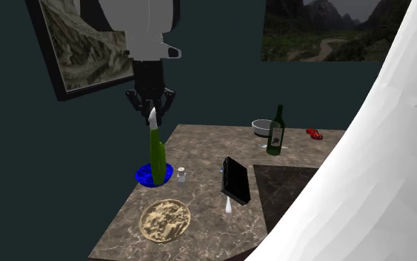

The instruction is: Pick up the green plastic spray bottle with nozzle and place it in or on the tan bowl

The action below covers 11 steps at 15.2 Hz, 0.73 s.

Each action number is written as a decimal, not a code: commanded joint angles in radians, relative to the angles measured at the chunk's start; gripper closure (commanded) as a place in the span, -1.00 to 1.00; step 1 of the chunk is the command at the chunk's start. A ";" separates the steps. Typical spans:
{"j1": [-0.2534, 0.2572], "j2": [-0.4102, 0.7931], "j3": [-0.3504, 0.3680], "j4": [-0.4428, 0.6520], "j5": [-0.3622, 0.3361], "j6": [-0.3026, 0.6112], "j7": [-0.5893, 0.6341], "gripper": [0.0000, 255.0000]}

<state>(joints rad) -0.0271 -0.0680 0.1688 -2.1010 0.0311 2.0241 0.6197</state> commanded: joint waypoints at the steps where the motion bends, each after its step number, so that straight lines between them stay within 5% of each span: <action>1: 0.000 0.003 0.000 -0.025 0.000 0.028 -0.001 1.00; 11: 0.001 0.059 0.002 -0.102 -0.009 0.160 0.004 1.00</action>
<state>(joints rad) -0.0262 -0.0168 0.1708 -2.1978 0.0237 2.1710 0.6233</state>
